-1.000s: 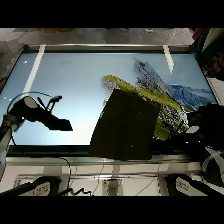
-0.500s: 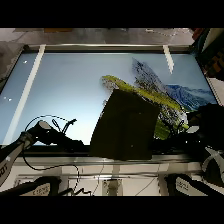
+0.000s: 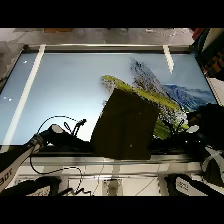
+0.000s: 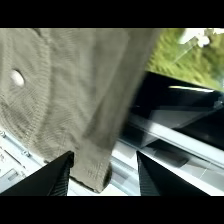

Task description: Fold the clothes and pants, and hang the long-sleeved shirts on hangers.

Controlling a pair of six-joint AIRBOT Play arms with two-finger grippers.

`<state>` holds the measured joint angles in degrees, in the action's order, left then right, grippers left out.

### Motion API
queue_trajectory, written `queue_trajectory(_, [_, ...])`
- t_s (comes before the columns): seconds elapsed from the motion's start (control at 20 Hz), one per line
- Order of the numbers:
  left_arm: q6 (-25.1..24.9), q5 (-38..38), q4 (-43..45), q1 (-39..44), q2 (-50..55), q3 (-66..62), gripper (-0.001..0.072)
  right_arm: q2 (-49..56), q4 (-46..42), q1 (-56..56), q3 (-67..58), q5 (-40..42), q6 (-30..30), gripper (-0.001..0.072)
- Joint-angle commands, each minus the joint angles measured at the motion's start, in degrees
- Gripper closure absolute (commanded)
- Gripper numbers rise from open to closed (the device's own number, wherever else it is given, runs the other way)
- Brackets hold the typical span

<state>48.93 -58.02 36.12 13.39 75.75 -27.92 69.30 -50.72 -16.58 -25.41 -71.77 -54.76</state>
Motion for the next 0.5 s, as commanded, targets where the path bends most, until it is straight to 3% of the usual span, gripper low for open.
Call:
queue_trajectory(0.0, [-0.5, 5.4, -6.1, 1.0, 0.0, -0.1, 0.0687, 0.0, 1.9, 0.0, -2.1, -0.3, -1.3, 0.0249])
queue_trajectory(0.25, [-0.6, 13.1, -16.8, 1.0, 0.0, -1.5, 0.0687, 0.0, -8.0, 0.0, -6.2, -3.8, -10.0, 0.0248])
queue_trajectory(0.45, [-2.7, 13.5, -16.7, 1.2, 0.0, -1.6, 0.0687, 0.0, -1.2, 0.0, -1.7, -7.3, -10.6, 0.0251])
